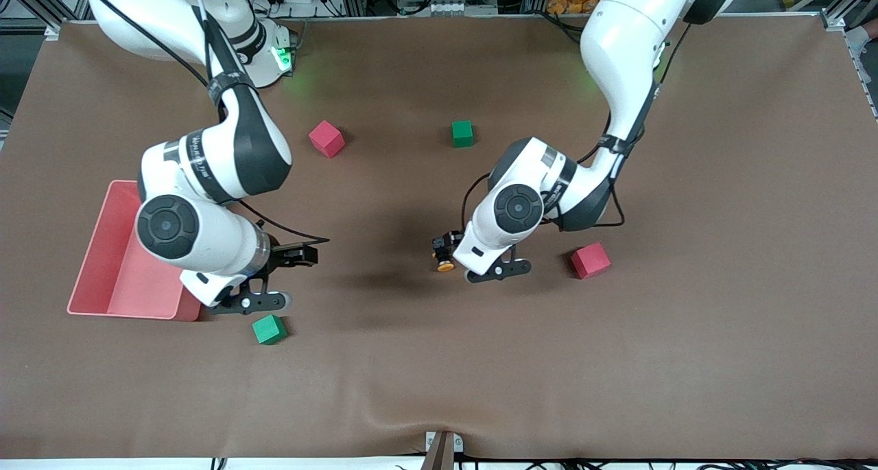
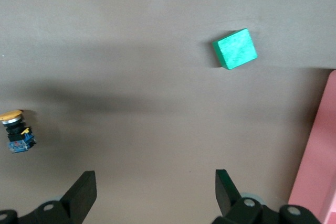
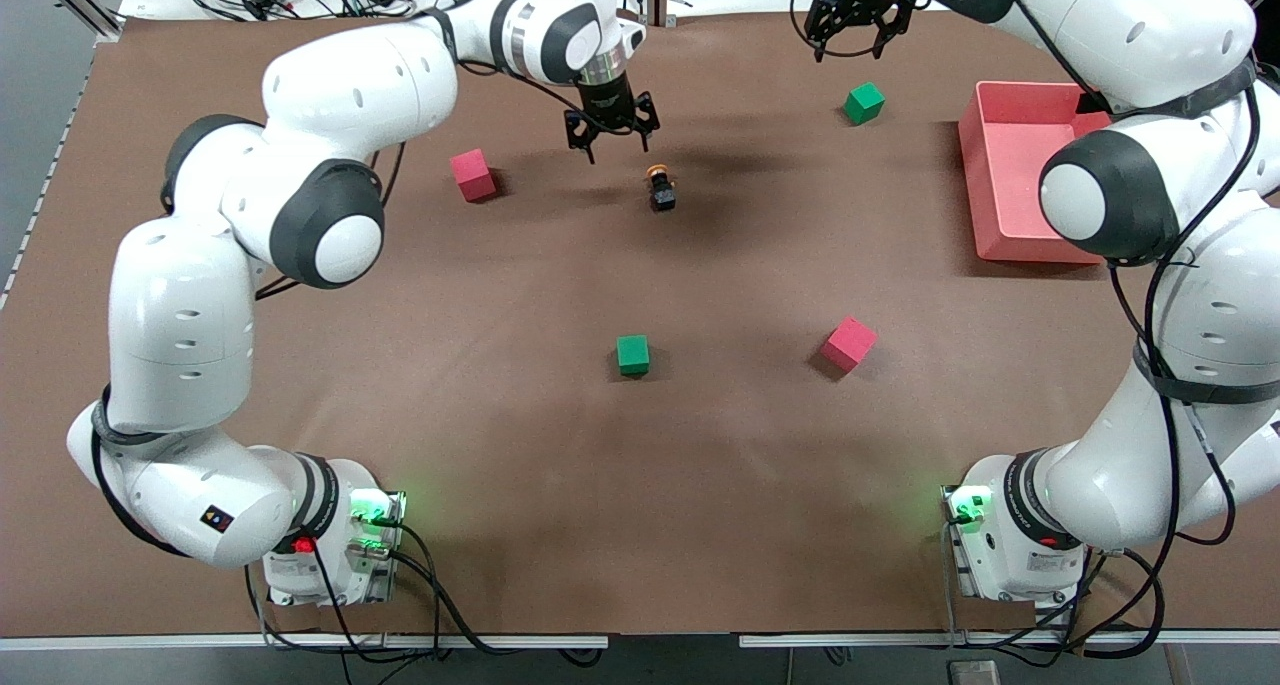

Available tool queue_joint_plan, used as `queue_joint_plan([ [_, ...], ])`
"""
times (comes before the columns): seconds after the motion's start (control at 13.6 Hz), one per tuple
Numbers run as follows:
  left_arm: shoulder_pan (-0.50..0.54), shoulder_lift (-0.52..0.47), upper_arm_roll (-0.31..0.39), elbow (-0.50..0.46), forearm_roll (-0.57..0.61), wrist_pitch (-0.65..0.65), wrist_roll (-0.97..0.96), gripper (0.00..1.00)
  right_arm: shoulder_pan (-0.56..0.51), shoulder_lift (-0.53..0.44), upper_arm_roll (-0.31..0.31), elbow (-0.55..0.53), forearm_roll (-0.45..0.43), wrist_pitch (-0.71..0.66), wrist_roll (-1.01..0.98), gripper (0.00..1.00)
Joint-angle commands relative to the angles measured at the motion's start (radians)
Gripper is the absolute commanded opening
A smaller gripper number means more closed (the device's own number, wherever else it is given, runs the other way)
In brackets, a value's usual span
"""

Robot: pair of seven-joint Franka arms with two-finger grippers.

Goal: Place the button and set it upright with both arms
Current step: 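Grasp the lying button with the left gripper while the right gripper retracts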

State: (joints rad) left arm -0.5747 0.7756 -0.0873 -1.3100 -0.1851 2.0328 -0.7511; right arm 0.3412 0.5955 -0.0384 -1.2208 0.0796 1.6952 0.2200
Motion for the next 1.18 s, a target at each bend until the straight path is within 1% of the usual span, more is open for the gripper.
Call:
queue_joint_plan([
  [0.0,-0.048,0.034,0.011,0.031,-0.025,0.047,-0.025,1.00,-0.036,-0.068,0.009,-0.068,0.011,-0.005,-0.046,1.00],
  [0.07,-0.048,0.045,0.011,0.031,-0.027,0.053,-0.028,1.00,-0.050,-0.083,0.009,-0.078,0.011,-0.006,-0.066,1.00],
  [0.15,-0.056,0.059,0.011,0.031,-0.027,0.087,-0.054,1.00,-0.066,-0.110,0.009,-0.103,0.009,-0.006,-0.086,1.00],
  [0.3,-0.073,0.096,0.004,0.031,-0.027,0.214,-0.134,1.00,-0.119,-0.172,0.009,-0.149,0.009,-0.006,-0.123,1.00],
  [0.52,-0.063,0.116,0.008,0.032,-0.031,0.230,-0.125,0.99,-0.175,-0.233,0.009,-0.192,-0.026,-0.011,-0.226,1.00],
  [0.66,-0.062,0.131,0.004,0.032,-0.033,0.250,-0.117,0.97,-0.215,-0.266,0.009,-0.198,-0.037,-0.037,-0.281,1.00],
  [0.89,-0.073,0.156,0.000,0.038,-0.033,0.268,-0.105,0.96,-0.246,-0.313,0.008,-0.201,-0.066,-0.083,-0.300,1.00],
  [1.11,-0.076,0.157,0.001,0.037,-0.031,0.265,-0.096,0.87,-0.274,-0.402,0.008,-0.261,-0.093,-0.089,-0.300,1.00],
])
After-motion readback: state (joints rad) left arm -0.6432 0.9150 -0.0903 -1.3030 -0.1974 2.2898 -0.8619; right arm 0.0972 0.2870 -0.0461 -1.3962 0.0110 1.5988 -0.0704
